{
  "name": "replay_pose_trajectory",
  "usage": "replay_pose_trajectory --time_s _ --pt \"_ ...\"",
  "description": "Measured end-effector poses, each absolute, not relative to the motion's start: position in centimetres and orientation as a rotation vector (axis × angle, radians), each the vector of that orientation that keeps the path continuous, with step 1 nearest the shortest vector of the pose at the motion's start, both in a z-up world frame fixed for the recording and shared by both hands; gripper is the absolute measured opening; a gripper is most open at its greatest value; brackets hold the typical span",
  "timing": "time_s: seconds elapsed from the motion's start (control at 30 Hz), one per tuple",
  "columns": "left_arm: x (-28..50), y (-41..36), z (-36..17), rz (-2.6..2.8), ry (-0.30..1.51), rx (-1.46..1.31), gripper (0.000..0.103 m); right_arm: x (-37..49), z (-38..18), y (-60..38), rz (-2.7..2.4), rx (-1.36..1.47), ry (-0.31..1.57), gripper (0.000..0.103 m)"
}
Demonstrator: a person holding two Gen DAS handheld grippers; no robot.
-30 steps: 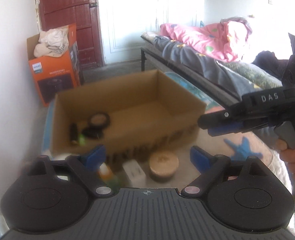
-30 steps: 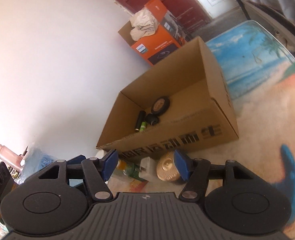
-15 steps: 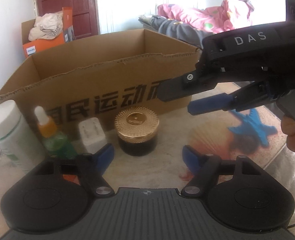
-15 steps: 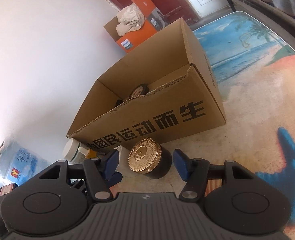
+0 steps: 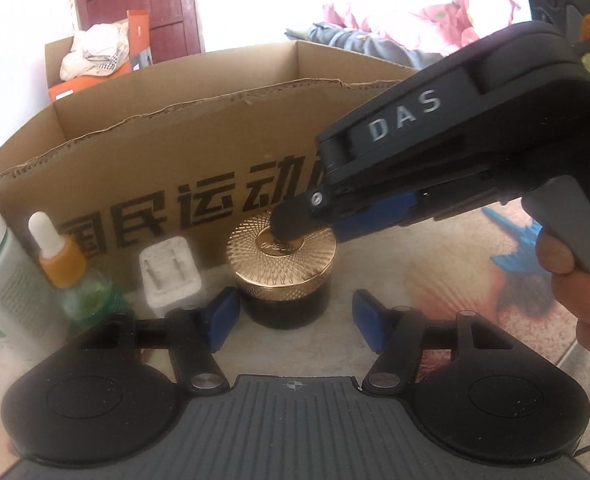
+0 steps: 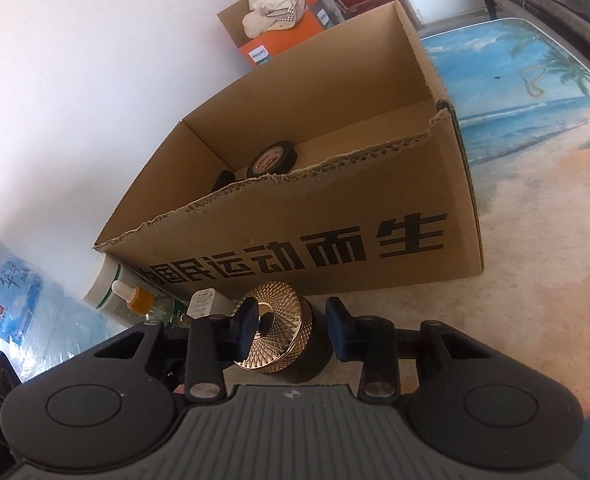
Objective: Organize rigid objects
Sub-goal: 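Move the right gripper back and grasp the gold-lidded jar, then carry the gold-lidded jar into the box and open the right gripper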
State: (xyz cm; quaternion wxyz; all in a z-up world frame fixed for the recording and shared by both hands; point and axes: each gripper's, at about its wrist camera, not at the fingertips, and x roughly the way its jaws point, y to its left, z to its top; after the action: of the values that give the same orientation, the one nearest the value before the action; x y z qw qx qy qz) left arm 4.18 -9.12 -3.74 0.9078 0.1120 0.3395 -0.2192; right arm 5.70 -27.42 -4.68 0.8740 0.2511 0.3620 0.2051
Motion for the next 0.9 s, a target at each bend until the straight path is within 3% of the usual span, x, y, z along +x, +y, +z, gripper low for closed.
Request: replay_pose_trajectory --time_s 0.9 --pt "3.3 -11.9 -3.7 -0.601 0.712 0.285 0.064 1.6 -5.4 -31.2 0.37 0.597 0.772 0.041"
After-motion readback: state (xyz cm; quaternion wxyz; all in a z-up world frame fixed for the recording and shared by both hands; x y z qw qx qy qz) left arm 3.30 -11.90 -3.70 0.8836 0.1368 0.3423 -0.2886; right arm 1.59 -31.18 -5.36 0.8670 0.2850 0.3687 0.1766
